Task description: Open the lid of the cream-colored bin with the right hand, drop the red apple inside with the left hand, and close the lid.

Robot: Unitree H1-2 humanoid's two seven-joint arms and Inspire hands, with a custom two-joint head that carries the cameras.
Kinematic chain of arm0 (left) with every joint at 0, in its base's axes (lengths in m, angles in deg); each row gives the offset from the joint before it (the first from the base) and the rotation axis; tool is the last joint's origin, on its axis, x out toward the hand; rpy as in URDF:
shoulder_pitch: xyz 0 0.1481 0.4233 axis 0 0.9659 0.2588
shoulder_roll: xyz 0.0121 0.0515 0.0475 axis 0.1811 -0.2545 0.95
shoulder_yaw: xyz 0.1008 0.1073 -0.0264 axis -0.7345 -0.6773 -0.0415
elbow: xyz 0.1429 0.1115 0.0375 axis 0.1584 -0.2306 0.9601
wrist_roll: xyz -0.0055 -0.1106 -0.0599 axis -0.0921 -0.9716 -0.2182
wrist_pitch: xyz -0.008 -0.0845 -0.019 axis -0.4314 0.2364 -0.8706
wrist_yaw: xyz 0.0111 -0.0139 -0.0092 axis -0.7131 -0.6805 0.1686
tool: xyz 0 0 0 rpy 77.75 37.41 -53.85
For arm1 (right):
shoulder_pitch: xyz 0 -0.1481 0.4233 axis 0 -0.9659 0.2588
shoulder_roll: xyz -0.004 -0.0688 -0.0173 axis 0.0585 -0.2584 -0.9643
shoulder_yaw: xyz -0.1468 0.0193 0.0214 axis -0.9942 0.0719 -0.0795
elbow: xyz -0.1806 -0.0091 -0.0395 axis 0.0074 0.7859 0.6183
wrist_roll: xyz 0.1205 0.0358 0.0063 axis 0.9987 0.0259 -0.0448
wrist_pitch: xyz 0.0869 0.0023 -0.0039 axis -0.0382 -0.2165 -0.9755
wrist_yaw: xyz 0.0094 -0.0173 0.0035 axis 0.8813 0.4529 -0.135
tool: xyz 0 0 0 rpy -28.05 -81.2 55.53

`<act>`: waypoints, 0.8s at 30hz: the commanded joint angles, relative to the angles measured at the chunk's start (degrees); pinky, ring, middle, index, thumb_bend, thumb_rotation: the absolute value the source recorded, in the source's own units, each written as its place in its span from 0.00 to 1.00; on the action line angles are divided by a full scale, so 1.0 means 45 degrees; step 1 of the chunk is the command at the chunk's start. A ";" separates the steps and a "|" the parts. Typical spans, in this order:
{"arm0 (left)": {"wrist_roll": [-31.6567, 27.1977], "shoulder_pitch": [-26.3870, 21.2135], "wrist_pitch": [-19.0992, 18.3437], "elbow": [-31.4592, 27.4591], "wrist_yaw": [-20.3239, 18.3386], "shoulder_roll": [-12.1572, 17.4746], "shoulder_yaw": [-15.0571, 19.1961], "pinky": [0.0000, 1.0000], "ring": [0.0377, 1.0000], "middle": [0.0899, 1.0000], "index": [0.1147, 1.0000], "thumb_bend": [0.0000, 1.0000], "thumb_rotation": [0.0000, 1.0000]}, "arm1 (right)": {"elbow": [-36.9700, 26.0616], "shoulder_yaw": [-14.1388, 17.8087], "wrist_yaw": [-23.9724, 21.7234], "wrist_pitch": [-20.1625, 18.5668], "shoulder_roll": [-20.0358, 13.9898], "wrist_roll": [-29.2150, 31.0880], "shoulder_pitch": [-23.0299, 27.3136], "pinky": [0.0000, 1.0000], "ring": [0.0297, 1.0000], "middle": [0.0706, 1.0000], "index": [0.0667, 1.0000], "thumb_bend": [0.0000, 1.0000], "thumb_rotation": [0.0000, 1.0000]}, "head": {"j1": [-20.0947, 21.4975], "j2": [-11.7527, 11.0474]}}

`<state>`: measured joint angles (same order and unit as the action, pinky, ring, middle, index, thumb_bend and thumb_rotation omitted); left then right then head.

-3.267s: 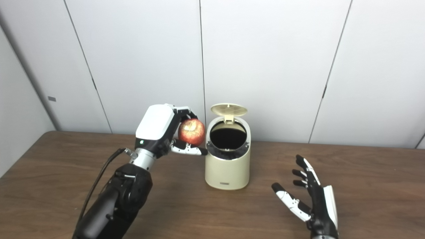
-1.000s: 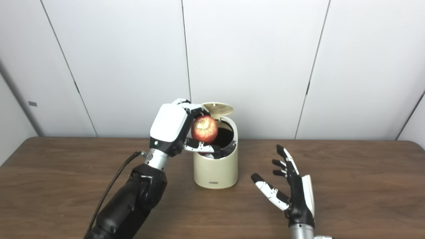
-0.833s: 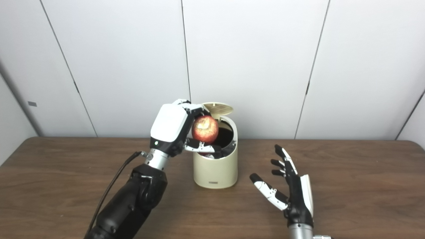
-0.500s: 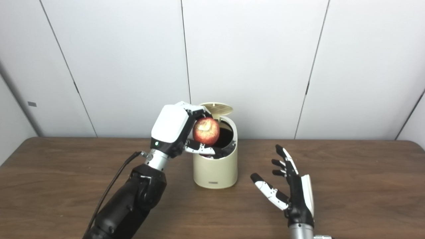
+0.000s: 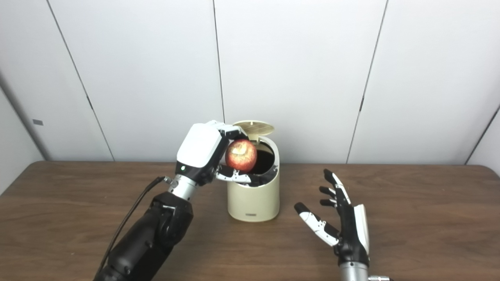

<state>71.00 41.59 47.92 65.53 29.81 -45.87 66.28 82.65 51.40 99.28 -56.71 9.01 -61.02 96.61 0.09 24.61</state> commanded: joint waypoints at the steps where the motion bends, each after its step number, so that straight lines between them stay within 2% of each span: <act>1: 0.0124 -0.0368 -0.0067 -0.0417 0.0083 0.0182 0.0086 0.68 0.59 0.60 0.43 0.52 0.08 | -0.0487 -0.0053 0.0075 0.0188 0.0093 -0.0135 0.0452 0.65 0.77 0.87 0.86 0.57 0.54 | -0.0001 0.0012; 2: 0.0108 -0.0355 -0.0098 -0.0454 0.0019 0.0184 0.0098 0.68 0.60 0.60 0.43 0.52 0.08 | -0.0485 -0.0062 0.0079 0.0196 0.0092 -0.0145 0.0455 0.64 0.77 0.87 0.86 0.57 0.54 | -0.0001 0.0012; 3: 0.0094 -0.0345 -0.0119 -0.0480 -0.0023 0.0184 0.0106 0.69 0.61 0.61 0.56 0.70 0.13 | -0.0485 -0.0068 0.0081 0.0197 0.0092 -0.0151 0.0456 0.64 0.77 0.87 0.86 0.56 0.53 | -0.0001 0.0012; 4: 0.0094 -0.0334 -0.0158 -0.0525 -0.0079 0.0191 0.0109 0.69 0.61 0.62 0.60 0.76 0.15 | -0.0482 -0.0076 0.0070 0.0210 0.0087 -0.0135 0.0456 0.64 0.77 0.87 0.86 0.56 0.53 | 0.0002 0.0013; 6: 0.0097 -0.0314 -0.0206 -0.0593 -0.0137 0.0200 0.0112 0.69 0.62 0.63 0.65 0.81 0.17 | -0.0455 -0.0084 0.0061 0.0237 0.0072 -0.0122 0.0459 0.65 0.78 0.87 0.86 0.56 0.53 | 0.0002 0.0013; 24: 0.0133 -0.0265 -0.0277 -0.0630 -0.0122 0.0205 0.0150 0.66 0.61 0.63 0.68 0.82 0.17 | -0.0452 -0.0135 0.0070 0.0176 0.0046 -0.0246 0.0476 0.64 0.77 0.87 0.86 0.56 0.53 | -0.0027 0.0052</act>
<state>70.91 42.57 46.73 63.85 28.15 -45.79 66.37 82.61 50.98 99.27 -56.73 9.05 -61.43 96.67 0.00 24.79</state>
